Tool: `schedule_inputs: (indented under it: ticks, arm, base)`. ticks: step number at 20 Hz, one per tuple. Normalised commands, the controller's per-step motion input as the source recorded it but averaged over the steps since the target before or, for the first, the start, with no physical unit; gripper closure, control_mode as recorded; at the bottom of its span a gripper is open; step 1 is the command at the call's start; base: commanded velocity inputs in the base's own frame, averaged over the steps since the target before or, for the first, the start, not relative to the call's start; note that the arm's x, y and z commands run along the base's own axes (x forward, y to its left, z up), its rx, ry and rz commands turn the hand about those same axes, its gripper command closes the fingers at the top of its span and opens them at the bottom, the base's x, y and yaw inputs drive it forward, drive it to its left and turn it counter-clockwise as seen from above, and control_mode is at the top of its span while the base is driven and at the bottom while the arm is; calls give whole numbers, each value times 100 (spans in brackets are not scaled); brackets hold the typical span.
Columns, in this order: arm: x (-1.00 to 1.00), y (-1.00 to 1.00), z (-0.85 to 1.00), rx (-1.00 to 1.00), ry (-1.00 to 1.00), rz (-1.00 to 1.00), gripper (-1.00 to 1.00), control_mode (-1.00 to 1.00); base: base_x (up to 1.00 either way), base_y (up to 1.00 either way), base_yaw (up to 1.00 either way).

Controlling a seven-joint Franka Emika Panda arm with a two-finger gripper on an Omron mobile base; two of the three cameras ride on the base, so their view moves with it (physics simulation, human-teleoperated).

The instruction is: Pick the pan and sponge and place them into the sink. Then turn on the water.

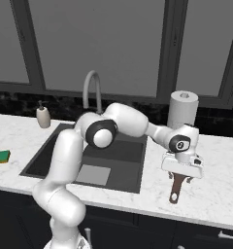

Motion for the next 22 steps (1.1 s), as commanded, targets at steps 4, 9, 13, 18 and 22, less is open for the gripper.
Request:
schedule_inputs:
  ticks: [4,9,13,18,22]
  arm:
    - [0,0,0,0,0,0,100,-100]
    - [0,0,8,2,0,6,100,-100]
    - [-22,25,24,-8,-12,34,100,-100]
    - [-31,55,22,-9,-11,38,100,-100]
    - [-23,96,1,0,-10,40,100,-100]
  base:
    - [0,0,0]
    - [0,0,0]
    - [0,0,0]
    - [0,0,0]
    - [0,0,0]
